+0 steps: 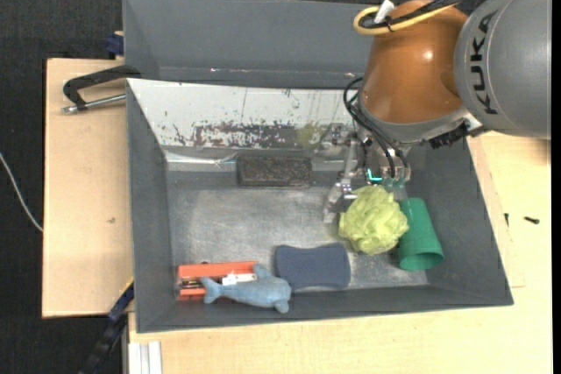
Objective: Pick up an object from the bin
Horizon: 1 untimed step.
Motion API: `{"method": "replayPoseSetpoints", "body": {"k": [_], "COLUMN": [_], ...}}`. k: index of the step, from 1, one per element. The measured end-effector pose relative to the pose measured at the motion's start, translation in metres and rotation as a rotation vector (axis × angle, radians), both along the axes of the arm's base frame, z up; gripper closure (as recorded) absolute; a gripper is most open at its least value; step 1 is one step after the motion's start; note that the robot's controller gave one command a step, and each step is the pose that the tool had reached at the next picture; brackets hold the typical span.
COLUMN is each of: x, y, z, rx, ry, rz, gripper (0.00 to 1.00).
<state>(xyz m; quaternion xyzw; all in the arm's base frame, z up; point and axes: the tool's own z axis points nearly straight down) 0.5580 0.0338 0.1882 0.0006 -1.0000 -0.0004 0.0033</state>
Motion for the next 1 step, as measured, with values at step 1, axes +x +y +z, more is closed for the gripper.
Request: {"method": "replayPoseSetpoints", "body": {"k": [1], "x": [0.0017], "y": [-0.0001], "z": [0.0043], "rx": [0.0], "ry": [-0.008], "rz": [-0.001], "gripper": [0.0]}}
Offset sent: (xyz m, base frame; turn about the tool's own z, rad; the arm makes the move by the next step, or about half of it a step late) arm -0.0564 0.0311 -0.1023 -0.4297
